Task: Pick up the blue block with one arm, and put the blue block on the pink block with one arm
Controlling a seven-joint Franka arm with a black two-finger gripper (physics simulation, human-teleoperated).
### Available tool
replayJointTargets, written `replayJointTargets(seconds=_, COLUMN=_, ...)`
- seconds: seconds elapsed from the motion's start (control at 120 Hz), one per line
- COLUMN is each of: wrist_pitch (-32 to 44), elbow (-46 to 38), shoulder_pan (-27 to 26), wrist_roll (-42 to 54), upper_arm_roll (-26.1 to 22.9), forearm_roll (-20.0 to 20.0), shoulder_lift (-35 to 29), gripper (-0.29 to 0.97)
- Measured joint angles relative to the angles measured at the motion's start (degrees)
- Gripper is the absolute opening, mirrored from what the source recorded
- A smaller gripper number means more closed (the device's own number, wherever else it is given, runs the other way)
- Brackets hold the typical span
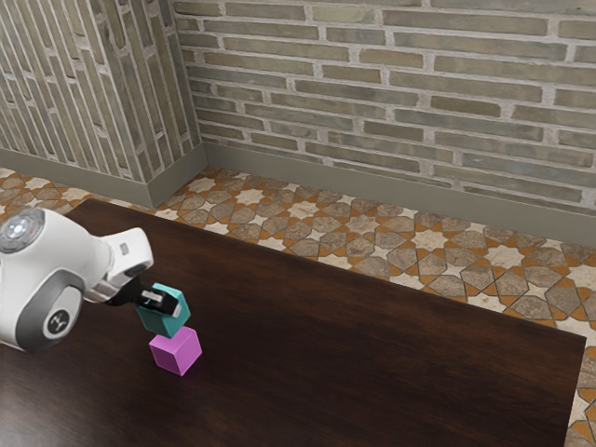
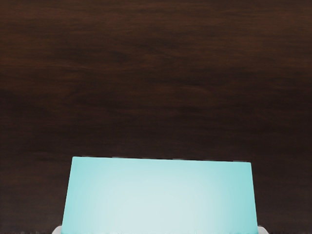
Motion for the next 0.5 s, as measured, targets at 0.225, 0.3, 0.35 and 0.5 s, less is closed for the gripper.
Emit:
replayJointTargets(seconds=0.225, wrist_pitch=-0.1, elbow=-0.6, shoulder_pan=0.0, wrist_roll=0.2, upper_arm_roll=0.0, forearm_roll=0.0, shoulder_lift=-0.4, gripper=0.35)
replayJointTargets(seconds=0.3, wrist_pitch=-0.1, elbow=-0.7, shoulder_pan=0.0, wrist_roll=0.2, upper_arm_roll=0.0, forearm_roll=0.0, shoulder_lift=-0.8, gripper=0.35)
replayJointTargets(seconds=0.35, wrist_pitch=-0.1, elbow=-0.8, shoulder_pan=0.0, wrist_roll=0.2, upper_arm_roll=0.0, forearm_roll=0.0, shoulder_lift=-0.9, gripper=0.35)
replayJointTargets(seconds=0.5, wrist_pitch=-0.1, elbow=-1.1, shoulder_pan=0.2, wrist_roll=0.3, upper_arm_roll=0.0, forearm_roll=0.0, shoulder_lift=-1.2, gripper=0.35)
